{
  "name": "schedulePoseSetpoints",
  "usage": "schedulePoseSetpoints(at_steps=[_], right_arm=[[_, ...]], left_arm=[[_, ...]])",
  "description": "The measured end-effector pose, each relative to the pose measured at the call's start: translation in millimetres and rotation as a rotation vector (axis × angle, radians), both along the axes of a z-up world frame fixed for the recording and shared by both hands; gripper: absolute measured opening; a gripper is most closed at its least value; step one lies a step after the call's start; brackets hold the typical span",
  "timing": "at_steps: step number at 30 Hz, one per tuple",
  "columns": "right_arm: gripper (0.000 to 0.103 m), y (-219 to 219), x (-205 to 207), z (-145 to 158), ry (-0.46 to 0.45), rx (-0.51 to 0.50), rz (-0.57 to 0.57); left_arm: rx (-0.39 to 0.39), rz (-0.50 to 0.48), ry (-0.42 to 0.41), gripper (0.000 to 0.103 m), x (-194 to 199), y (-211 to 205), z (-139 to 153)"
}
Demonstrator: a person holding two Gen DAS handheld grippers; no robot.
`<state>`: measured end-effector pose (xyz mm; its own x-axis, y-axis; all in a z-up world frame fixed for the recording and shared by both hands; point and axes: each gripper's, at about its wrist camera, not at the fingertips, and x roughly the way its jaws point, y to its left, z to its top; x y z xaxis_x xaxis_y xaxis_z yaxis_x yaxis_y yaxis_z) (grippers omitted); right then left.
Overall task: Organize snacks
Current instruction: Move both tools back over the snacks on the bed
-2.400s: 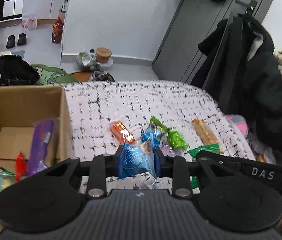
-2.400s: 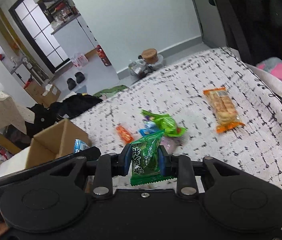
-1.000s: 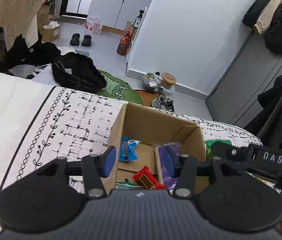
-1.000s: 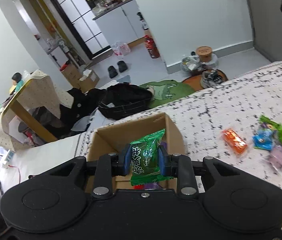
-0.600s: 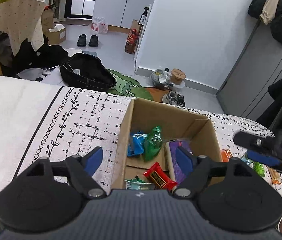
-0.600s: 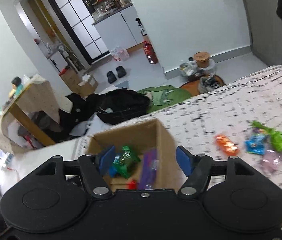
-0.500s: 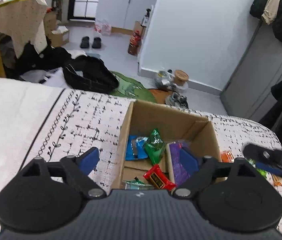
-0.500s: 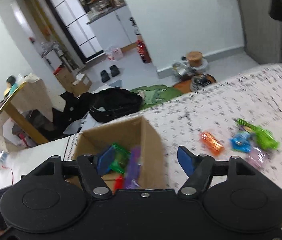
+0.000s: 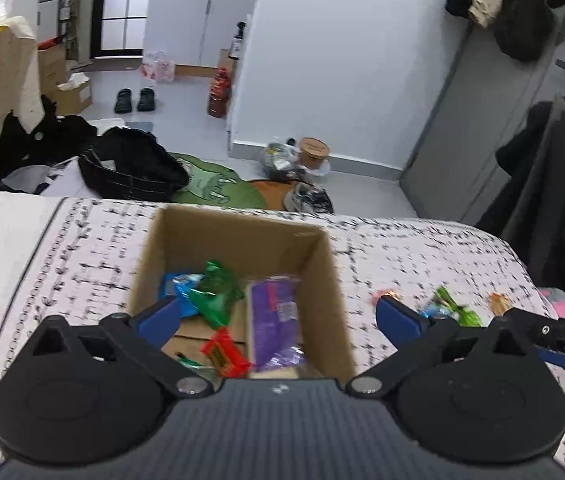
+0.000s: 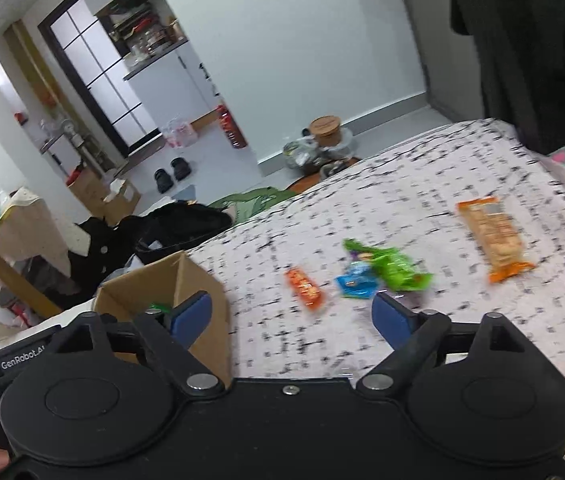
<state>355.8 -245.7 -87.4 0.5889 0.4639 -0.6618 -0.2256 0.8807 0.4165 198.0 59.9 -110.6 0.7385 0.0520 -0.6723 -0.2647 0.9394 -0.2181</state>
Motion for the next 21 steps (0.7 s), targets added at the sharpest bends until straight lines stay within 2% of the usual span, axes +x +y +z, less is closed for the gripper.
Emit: schedulePoseSetpoints(at_steps=[7, 13, 16, 21], right_arm=[[0.095, -40.5, 0.1, -0.8, -0.008, -0.031, -0.06], [0.095, -72.1, 2.0, -1.4, 0.008, -0.012, -0.097], [0.095, -82.0, 2.9, -2.9, 0.0, -0.043, -0.118], [0.095, -100.9, 5.9, -6.1, 0.008, -0.05, -0.147]], left_arm=[[0.004, -0.053, -0.019, 0.103, 6.4, -23.6, 4.0], [0.011, -0.144, -0.042, 0.103, 11.4, -51.1, 10.3], [0.01, -0.179, -0.035, 0.103, 15.4, -64.7, 8.7], [0.06, -0.221, -0.026, 0.103, 18.2, -90.0, 2.6]])
